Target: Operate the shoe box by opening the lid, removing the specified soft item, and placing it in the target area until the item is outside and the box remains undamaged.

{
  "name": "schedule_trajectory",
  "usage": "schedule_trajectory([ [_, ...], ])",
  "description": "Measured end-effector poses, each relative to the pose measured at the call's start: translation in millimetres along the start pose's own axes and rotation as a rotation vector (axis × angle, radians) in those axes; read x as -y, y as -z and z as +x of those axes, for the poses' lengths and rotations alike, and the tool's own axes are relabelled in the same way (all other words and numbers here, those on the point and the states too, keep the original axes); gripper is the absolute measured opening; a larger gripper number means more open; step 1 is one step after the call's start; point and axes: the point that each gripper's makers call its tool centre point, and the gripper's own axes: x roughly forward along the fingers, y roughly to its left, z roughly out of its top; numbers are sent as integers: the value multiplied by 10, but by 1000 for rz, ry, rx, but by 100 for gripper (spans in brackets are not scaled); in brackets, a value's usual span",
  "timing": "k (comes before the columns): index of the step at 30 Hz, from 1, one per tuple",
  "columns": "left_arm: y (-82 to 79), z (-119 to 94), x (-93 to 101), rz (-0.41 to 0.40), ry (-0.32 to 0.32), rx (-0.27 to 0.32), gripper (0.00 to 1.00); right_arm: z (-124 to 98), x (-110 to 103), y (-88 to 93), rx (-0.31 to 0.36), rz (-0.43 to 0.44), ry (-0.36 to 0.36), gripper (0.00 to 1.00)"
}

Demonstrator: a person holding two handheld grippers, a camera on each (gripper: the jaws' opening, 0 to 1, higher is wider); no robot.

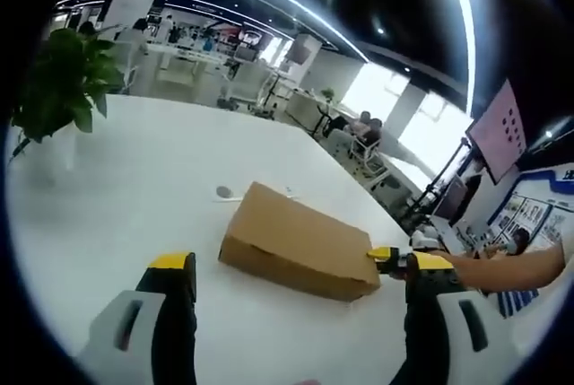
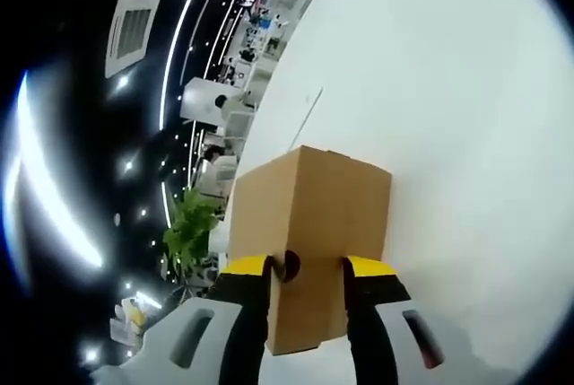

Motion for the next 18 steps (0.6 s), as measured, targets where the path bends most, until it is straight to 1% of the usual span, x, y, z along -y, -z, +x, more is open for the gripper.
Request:
schedule_trajectory([
  [3,8,85,-70,-6,0,-18,99,12,11,-16,0,-10,3,31],
  [5,-31,136,-60,-36,29,5,99,15,14,-26,0,-20,0,30],
  [8,-14,202,-75,-45,48,-5,99,12,0,-14,2,-17,1,30],
  [10,33,280,-141,-58,42,-35,99,8,-16,-1,7,-12,7,30],
  [12,72,346,-171,-97,54,-63,99,6,-25,5,14,-15,11,30],
  [14,49,476,-248,-98,55,-65,99,10,-8,-8,19,-9,6,30],
  [16,36,539,-275,-90,55,-67,99,7,-19,0,19,-10,4,30],
  [18,15,643,-306,-101,71,-71,98,14,-16,-10,8,-14,7,30],
])
